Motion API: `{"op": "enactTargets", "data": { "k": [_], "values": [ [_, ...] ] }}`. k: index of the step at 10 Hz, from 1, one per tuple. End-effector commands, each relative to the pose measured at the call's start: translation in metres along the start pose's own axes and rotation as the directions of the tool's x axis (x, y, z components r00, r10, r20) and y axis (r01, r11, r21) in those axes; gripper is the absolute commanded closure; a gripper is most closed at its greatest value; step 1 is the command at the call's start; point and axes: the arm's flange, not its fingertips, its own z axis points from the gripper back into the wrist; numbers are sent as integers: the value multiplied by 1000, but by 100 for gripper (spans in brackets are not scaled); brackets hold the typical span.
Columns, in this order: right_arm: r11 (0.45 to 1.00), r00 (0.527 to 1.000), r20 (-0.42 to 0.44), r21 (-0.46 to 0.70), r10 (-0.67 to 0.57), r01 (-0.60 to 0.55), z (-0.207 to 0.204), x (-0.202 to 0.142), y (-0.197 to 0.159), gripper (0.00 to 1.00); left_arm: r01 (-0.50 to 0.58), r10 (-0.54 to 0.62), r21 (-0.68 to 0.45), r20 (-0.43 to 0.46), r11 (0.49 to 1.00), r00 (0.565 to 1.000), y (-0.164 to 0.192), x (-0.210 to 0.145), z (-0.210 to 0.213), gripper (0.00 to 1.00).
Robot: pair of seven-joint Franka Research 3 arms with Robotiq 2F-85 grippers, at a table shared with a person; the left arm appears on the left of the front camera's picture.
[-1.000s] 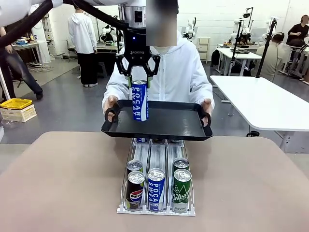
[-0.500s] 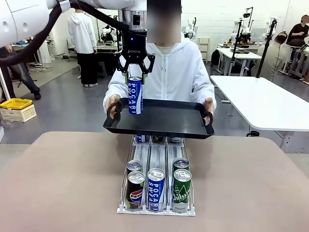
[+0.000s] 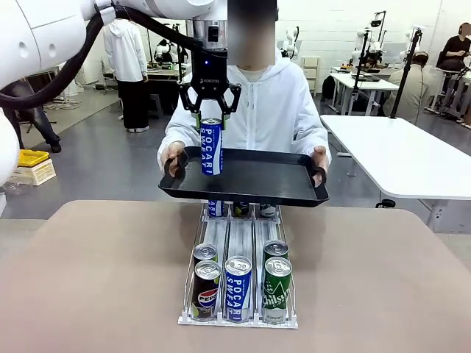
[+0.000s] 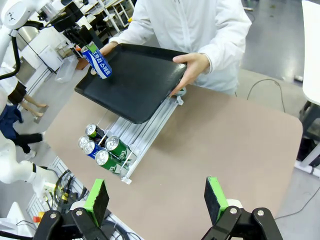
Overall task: Retrieve and hand over the desired beverage to the person.
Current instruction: Place the picked can on the Handle tray extended by the person.
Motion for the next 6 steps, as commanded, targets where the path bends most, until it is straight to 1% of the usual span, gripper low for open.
{"op": "enactTargets", "data": {
  "k": [1, 2, 4, 6],
  "values": [
    [1000, 1000, 4, 15, 9, -9, -1, -1, -1, 0, 12, -12, 11, 3, 1000, 1000, -21, 21, 14, 42],
    [1000, 1000, 4, 15, 9, -9, -1, -1, -1, 0, 16, -16, 29, 3, 999, 1000, -27, 24, 11, 42],
    [1000, 1000, 4, 15, 9, -9, -1, -1, -1, 0, 10, -9, 56, -30, 998, 1000, -27, 26, -1, 42],
    [1000, 1000, 4, 15, 9, -9, -1, -1, -1, 0, 19, -17, 64, -44, 998, 999, -25, 28, -7, 42]
  ]
}}
